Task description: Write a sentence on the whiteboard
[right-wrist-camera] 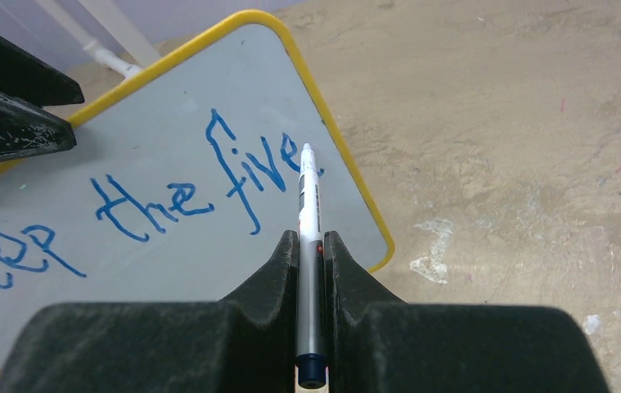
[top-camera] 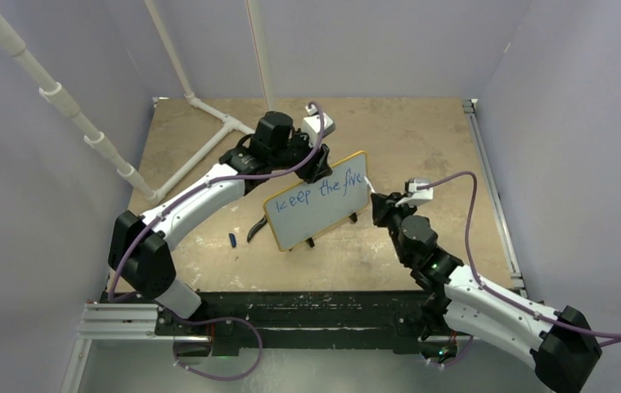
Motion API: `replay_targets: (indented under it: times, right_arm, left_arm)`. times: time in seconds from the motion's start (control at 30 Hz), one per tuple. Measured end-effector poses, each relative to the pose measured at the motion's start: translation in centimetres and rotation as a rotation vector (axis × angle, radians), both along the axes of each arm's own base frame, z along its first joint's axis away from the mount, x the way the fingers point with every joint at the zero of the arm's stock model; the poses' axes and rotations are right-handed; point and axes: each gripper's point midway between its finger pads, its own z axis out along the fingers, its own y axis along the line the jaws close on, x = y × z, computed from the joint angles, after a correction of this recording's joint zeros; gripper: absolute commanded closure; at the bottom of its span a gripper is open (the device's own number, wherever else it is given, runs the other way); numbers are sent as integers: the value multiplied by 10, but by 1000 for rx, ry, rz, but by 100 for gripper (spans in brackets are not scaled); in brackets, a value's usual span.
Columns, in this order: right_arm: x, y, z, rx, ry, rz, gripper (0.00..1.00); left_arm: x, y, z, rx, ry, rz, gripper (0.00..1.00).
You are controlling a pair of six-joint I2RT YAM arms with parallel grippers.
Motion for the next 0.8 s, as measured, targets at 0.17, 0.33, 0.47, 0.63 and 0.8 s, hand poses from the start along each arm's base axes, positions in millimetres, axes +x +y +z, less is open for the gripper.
replay_targets:
  times: [0.17, 0.33, 0.47, 0.63, 0.8]
  right_arm:
    - [-5, 0, 13, 16, -14, 19, 100]
    - [-13, 1, 23, 28, -19, 60, 100]
    - [-21, 7, 31, 38, -24, 123, 100]
    - [-39, 26, 46, 55, -61, 288, 100]
    - [-67, 56, 58, 68, -105, 523, 100]
  left_arm:
    - [3, 15, 16, -15, -28, 69, 38]
    - [6, 37, 48, -48, -84, 162, 36]
    - [7, 73, 63, -75, -90, 267, 35]
    - [-9, 130, 52, -74, -42, 410, 35]
    - [-48, 149, 34, -57, 27, 432, 35]
